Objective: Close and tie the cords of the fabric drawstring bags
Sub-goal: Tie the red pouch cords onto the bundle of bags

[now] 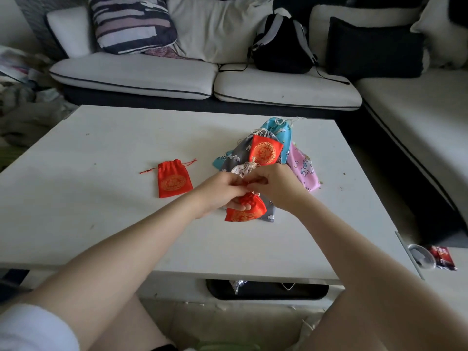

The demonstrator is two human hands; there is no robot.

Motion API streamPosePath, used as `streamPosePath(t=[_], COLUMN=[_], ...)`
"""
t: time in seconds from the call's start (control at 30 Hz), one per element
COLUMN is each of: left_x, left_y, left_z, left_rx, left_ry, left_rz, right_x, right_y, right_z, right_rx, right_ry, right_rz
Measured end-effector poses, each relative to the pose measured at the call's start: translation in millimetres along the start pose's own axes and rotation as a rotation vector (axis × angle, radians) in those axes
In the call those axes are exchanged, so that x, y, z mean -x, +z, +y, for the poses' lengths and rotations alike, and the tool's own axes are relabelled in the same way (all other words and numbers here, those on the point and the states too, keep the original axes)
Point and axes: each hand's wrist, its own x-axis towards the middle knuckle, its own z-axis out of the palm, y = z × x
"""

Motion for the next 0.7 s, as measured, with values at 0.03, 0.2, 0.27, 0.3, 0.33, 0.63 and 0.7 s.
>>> streamPosePath(t=[0.03,0.2,0.27,0.3,0.33,0.63,0.7], left_x=[1,0,-2,-2,-3,-2,-1], left_y=[-1,0,-1,-1,0,-2,-1], left_z=[0,-2,-3,-3,-2,-6,-5], left_rx=[-0.006,-0.112,-0.235,-0.328,-0.417,-0.792,-0.747], left_ry=[0.009,0.054,0.093,0.137,0.185,0.529,0.592], left_rz=[-0.001,0.103,0.208,0.259,0.295,0.415,0.443], right_x=[0,0,2,4,4,-4,-3], right_y=[0,6,11,14,18,5,-5], right_z=[-1,-4,-6,-9,-11,-15,-13], right_rx=[0.024,0.194,0.263,0.307,0.355,-0.2,-0.627], right_ry=[-0.017,-0.063,-0.029,-0.002,0.024,0.312,0.438], right_rz=[-0.012,-0.044,-0.009,0.017,0.042,-0.091,-0.172])
